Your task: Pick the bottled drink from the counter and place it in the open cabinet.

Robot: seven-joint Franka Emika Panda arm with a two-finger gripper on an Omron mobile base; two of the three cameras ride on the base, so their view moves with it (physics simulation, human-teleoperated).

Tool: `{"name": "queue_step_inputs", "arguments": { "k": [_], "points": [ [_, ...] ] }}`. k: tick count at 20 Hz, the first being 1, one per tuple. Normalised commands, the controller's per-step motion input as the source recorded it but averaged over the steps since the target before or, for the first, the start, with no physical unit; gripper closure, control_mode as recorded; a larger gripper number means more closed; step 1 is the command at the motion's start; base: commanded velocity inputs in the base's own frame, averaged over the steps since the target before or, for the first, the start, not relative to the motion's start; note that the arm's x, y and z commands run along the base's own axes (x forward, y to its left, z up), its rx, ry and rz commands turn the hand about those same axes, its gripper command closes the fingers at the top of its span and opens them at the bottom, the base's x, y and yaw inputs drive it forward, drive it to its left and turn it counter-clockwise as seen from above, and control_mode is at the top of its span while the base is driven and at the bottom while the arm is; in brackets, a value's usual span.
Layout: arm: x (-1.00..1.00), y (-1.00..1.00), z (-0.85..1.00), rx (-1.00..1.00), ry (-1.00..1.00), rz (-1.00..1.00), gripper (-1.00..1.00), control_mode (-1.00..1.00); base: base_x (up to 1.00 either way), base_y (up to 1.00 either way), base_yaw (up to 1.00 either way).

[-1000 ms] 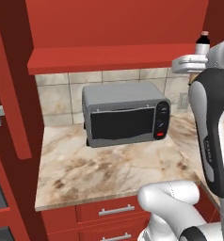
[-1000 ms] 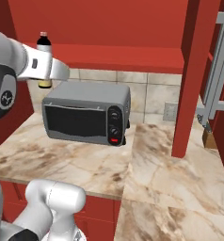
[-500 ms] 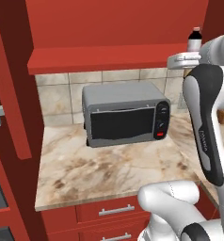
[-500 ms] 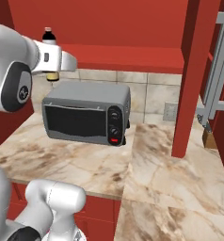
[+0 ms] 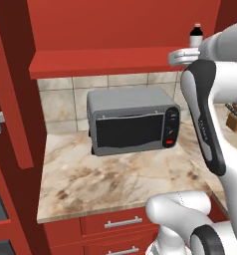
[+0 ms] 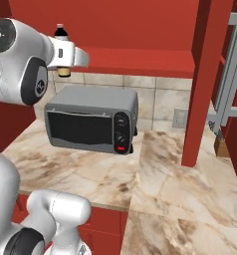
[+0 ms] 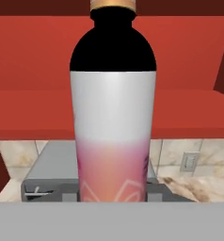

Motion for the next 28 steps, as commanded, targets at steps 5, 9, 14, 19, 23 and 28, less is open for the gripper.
{"name": "queue_step_inputs", "arguments": {
  "k": [5,9,14,19,23,28],
  "points": [
    [0.51,0.0,0.15,0.0,0.0,0.0,1.0,-1.0,0.0,0.0,0.0],
    [0.68,0.0,0.0,0.0,0.0,0.0,1.0,-1.0,0.0,0.0,0.0],
    [0.68,0.0,0.0,0.0,0.0,0.0,1.0,-1.0,0.0,0.0,0.0],
    [0.49,0.0,0.04,0.0,0.0,0.0,1.0,-1.0,0.0,0.0,0.0],
    [0.62,0.0,0.0,0.0,0.0,0.0,1.0,-1.0,0.0,0.0,0.0],
    [0.51,-0.04,0.0,0.0,0.0,0.0,1.0,-1.0,0.0,0.0,0.0]
  ]
}}
